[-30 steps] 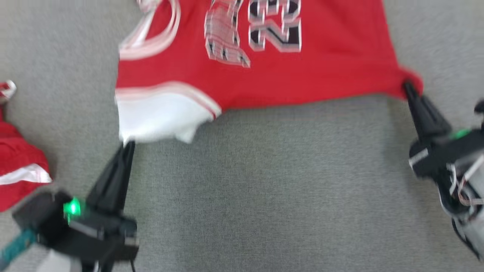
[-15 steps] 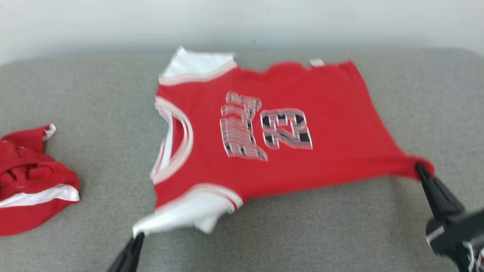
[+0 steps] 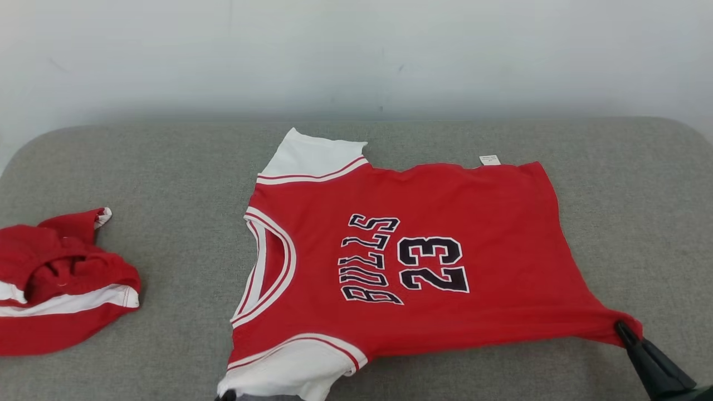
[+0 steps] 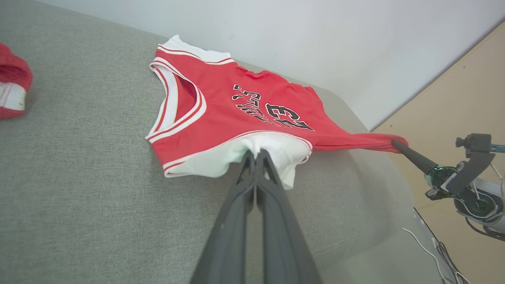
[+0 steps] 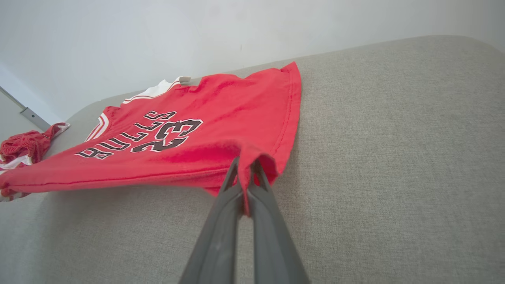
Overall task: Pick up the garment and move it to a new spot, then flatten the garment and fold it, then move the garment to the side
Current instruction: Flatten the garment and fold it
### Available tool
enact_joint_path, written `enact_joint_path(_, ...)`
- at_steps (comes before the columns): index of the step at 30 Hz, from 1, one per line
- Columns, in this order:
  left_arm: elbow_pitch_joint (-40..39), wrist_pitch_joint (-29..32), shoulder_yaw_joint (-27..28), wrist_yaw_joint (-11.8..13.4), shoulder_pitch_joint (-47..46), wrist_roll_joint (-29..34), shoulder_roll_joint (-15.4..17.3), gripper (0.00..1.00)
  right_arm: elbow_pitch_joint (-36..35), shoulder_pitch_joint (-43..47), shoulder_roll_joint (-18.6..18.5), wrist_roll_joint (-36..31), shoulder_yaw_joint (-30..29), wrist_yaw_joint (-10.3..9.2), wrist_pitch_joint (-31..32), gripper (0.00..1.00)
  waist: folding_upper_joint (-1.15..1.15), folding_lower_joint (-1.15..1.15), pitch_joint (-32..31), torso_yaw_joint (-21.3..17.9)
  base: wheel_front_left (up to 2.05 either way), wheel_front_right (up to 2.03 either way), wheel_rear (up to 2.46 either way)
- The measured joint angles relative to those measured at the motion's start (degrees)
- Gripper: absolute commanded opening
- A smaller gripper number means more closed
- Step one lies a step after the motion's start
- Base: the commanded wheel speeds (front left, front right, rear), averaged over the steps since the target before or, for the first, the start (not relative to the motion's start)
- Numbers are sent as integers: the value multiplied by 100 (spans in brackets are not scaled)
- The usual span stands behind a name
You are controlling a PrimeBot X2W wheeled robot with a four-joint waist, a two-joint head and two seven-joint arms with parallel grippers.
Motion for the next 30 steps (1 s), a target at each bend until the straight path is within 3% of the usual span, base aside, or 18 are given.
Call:
enact_joint_path(5, 420, 140, -134, -118, -683, -47, -223, 0, 400, -252, 49, -248, 286, 0, 1, 0, 1, 1, 69, 1, 0, 0, 0)
enact_joint_path(13, 1725, -138, -361, -391, -2267, 253, -795, 0, 1305, -1514, 435, -346, 811, 0, 56, 0, 1, 2, 380, -2, 0, 0, 0)
enact_joint_path(21, 3050, -637, -601, -590, -3664, 806, -920, 0, 2052, -2636, 672, -314, 1254, 0, 41, 0, 1, 2, 760, -6, 0, 0, 0)
enact_joint_path(27, 3844, -1027, -813, -638, -4184, 1029, -1004, 0, 2387, -3139, 832, -289, 1429, 0, 16, 0, 2, 3, 1023, -53, 0, 0, 0)
enact_joint_path(28, 3952, -1077, -829, -639, -4228, 1009, -1025, 16, 2415, -3173, 856, -290, 1421, 0, 15, 22, 2, 3, 1056, -63, 0, 0, 0)
enact_joint_path(29, 4051, -1141, -831, -639, -4263, 982, -1048, 54, 2435, -3198, 882, -291, 1378, 0, 15, 83, 2, 3, 1085, -74, 0, 0, 0)
enact_joint_path(30, 4129, -1200, -827, -641, -4294, 949, -1068, 100, 2430, -3204, 898, -302, 1319, 0, 15, 100, 2, 3, 1107, -84, 0, 0, 0)
